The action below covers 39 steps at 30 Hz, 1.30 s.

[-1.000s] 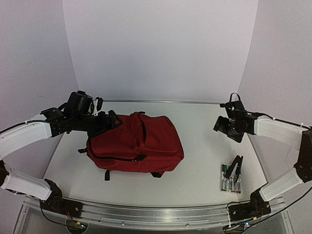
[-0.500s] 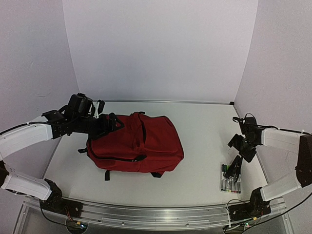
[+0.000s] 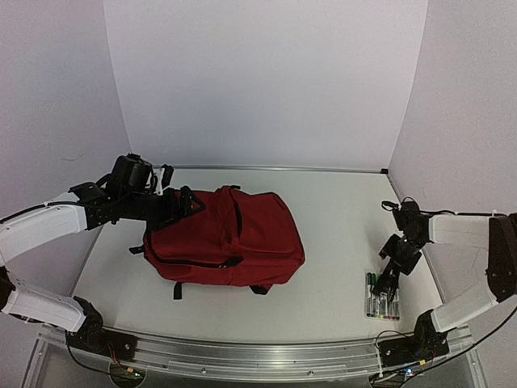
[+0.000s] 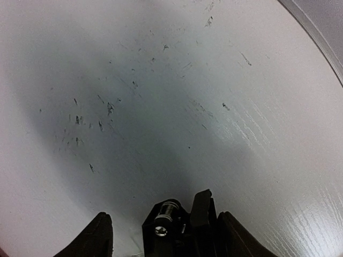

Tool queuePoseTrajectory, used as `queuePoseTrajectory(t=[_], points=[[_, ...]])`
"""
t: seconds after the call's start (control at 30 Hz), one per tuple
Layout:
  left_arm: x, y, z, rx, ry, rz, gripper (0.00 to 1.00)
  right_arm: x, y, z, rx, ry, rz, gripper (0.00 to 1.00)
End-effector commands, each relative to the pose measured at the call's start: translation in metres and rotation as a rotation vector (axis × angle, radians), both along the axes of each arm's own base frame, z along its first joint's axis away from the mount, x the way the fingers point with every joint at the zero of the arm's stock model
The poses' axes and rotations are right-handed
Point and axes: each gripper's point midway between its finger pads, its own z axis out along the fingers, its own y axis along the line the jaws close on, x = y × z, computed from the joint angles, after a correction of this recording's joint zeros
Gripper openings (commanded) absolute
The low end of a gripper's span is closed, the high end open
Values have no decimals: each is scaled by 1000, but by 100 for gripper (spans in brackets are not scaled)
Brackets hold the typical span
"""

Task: Pack the student bag
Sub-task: Pick up the stationery from the center of the board.

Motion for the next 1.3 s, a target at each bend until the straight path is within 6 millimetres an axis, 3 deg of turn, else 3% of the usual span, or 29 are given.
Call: queuePoseTrajectory(t=[0.0, 0.2, 0.3, 0.4, 0.5, 0.67, 0.8, 0.97, 1.13, 1.27], points=[[0, 0, 12, -22, -33, -9, 100, -3, 7, -7, 24, 44, 65, 48], [0, -1, 17, -29, -42, -14, 100, 5, 16, 5, 64, 10, 101, 11], [-3, -8, 29, -58, -76, -64, 100, 12, 22, 24, 93, -40, 117, 1], [-5, -14, 44, -90, -120, -113, 100, 22, 32, 54, 123, -130, 133, 0], [-9, -26, 63, -138, -172, -182, 99, 36, 56, 109, 136, -278, 189, 0], [-22, -55, 91, -246, -242, -305, 97, 51, 142, 215, 289, -619, 391, 0], [-39, -89, 109, -311, -285, -407, 96, 53, 196, 278, 382, -808, 486, 0], [-62, -128, 128, -415, -316, -547, 96, 51, 275, 328, 494, -961, 647, 0], [-77, -134, 143, -536, -345, -616, 97, 35, 338, 377, 702, -1123, 780, 0], [-86, -134, 152, -582, -370, -648, 98, 12, 371, 415, 903, -1243, 856, 0]])
